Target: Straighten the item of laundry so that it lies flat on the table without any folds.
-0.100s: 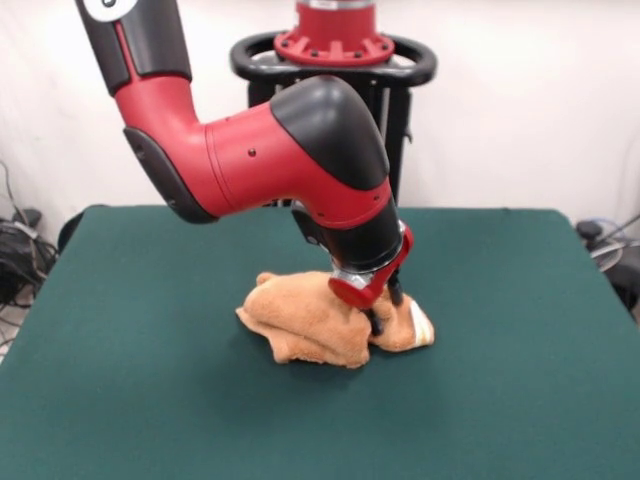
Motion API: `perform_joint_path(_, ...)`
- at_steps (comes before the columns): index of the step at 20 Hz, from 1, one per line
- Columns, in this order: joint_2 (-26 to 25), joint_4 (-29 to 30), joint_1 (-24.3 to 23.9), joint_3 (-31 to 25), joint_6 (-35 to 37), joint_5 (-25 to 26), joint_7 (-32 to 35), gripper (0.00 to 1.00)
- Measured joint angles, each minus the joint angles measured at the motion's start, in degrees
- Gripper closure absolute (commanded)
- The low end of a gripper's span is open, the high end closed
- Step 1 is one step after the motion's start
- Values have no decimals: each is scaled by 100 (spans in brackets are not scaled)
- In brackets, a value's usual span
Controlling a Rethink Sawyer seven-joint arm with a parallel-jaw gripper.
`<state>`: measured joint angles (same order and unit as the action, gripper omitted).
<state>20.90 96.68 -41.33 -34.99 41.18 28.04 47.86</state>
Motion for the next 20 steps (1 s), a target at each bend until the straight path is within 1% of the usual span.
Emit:
perform_joint_path(13, 20, 29, 0, 0, -2, 0, 0, 100)
perform_joint_path(17, 244, 235, 2, 4, -135, 2, 0, 100)
perform_joint_path(20, 598, 473, 8, 22, -251, 0, 0, 100)
